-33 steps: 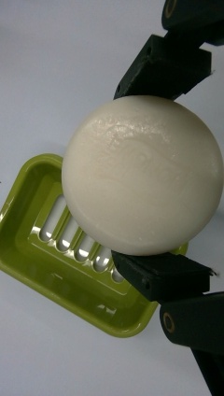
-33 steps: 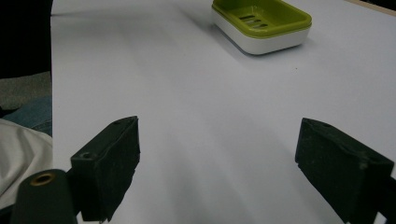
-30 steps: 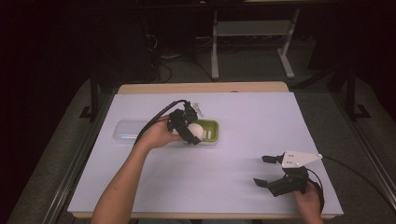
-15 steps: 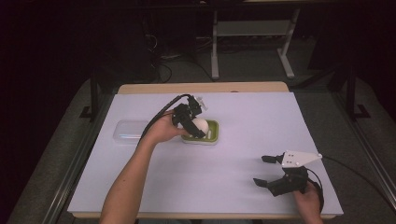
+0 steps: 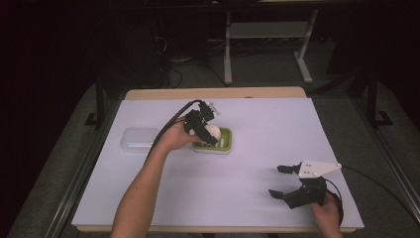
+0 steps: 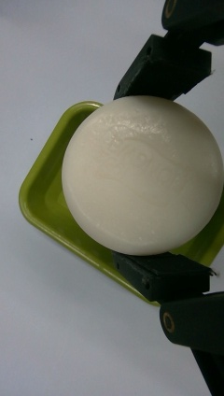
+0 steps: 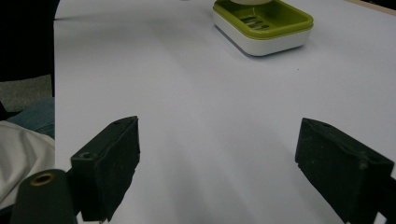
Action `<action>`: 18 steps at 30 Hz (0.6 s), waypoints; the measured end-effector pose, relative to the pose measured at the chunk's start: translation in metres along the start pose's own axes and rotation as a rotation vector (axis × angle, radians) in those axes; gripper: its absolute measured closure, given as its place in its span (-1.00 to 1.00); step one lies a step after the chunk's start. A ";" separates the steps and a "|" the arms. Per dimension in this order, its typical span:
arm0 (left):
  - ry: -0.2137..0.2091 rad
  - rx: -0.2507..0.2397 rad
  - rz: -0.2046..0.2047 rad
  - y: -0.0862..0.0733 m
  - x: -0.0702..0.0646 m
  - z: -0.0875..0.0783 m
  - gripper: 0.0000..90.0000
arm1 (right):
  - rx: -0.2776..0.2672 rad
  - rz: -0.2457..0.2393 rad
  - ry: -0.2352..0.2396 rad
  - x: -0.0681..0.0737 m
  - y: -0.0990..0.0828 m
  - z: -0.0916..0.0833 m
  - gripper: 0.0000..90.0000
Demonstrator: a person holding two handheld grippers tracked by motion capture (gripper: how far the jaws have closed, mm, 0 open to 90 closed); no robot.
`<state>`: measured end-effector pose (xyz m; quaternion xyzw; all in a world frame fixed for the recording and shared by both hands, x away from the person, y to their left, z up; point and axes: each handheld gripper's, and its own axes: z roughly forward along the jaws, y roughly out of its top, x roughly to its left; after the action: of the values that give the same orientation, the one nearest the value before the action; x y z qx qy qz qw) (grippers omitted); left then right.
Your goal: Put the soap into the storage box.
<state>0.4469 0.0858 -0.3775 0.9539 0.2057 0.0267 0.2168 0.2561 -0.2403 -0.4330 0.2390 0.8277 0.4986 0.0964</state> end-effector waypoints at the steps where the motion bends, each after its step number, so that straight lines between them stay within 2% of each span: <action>1: 0.003 0.002 0.000 0.000 0.000 0.001 -0.45 | 0.001 0.002 0.002 0.000 0.000 0.000 -0.71; 10: 0.012 -0.005 -0.034 0.002 0.003 0.008 -0.45 | -0.001 -0.001 0.008 0.000 0.000 0.000 -0.71; 18: 0.011 0.009 -0.050 0.003 0.004 0.014 -0.45 | 0.002 -0.003 0.011 0.001 0.000 0.000 -0.71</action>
<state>0.4537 0.0790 -0.3893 0.9493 0.2309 0.0255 0.2119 0.2558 -0.2396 -0.4332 0.2354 0.8290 0.4988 0.0923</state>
